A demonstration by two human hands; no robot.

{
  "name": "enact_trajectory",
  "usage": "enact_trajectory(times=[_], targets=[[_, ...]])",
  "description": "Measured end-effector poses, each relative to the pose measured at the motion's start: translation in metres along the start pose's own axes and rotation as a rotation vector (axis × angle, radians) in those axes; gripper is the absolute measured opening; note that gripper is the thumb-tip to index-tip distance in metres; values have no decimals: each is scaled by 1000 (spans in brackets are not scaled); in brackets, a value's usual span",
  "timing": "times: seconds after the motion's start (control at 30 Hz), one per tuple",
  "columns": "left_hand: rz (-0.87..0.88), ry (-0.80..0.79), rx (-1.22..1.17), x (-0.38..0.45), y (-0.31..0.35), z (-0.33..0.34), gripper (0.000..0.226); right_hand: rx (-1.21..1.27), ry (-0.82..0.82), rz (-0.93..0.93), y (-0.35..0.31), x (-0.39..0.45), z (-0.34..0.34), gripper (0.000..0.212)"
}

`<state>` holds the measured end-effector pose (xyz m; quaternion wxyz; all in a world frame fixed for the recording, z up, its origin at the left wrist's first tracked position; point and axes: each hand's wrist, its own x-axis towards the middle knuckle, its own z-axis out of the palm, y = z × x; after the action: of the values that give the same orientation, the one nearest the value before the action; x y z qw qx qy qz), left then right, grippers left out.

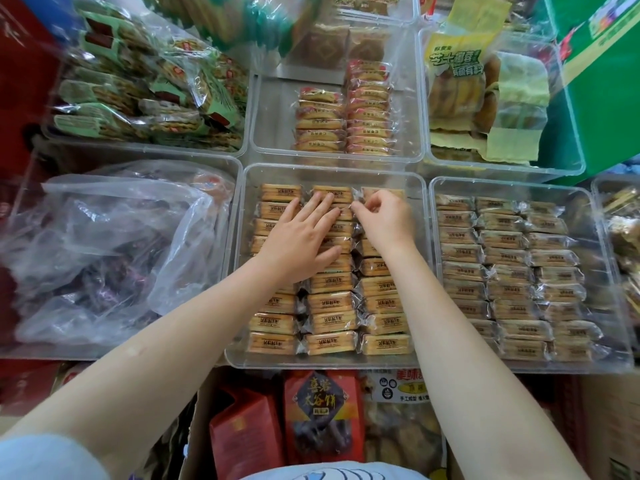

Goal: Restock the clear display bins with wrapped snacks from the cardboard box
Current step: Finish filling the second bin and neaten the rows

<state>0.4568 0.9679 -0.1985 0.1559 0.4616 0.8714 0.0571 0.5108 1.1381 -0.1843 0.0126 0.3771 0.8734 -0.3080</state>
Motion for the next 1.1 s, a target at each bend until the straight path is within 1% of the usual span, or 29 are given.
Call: enact_trajectory(times=[0.1,0.2,0.3,0.43,0.53,0.67,0.77,0.93,1.1], targets=[[3,5,11,0,0,2,74,-93,-19,-24,0,-7,2,21],[-10,-8,32,2,1,0,74,-127,-30,14,-9,-5,3,21],[-18,-1,32,0,4,-3,73,-84,-57,25,-10,-5,-4,22],[-11,39,14,-25,6,-3,73,56,24,-28,2,-22,-12,16],[3,-12,48,-49,9,6,75,-38,-8,-85,7,-35,-6,20],[-24,-17,90,-56,15,12,76,-114,-10,-64,4,-38,4,21],[-52,-37,91,-54,16,13,75,-91,-30,-27,4,-35,6,18],[-97,-47,52,-50,16,8,74,-36,-2,-1,-1,-38,2,17],[-71,-3,65,-58,20,6,78,4,39,-83,5,-46,-3,23]])
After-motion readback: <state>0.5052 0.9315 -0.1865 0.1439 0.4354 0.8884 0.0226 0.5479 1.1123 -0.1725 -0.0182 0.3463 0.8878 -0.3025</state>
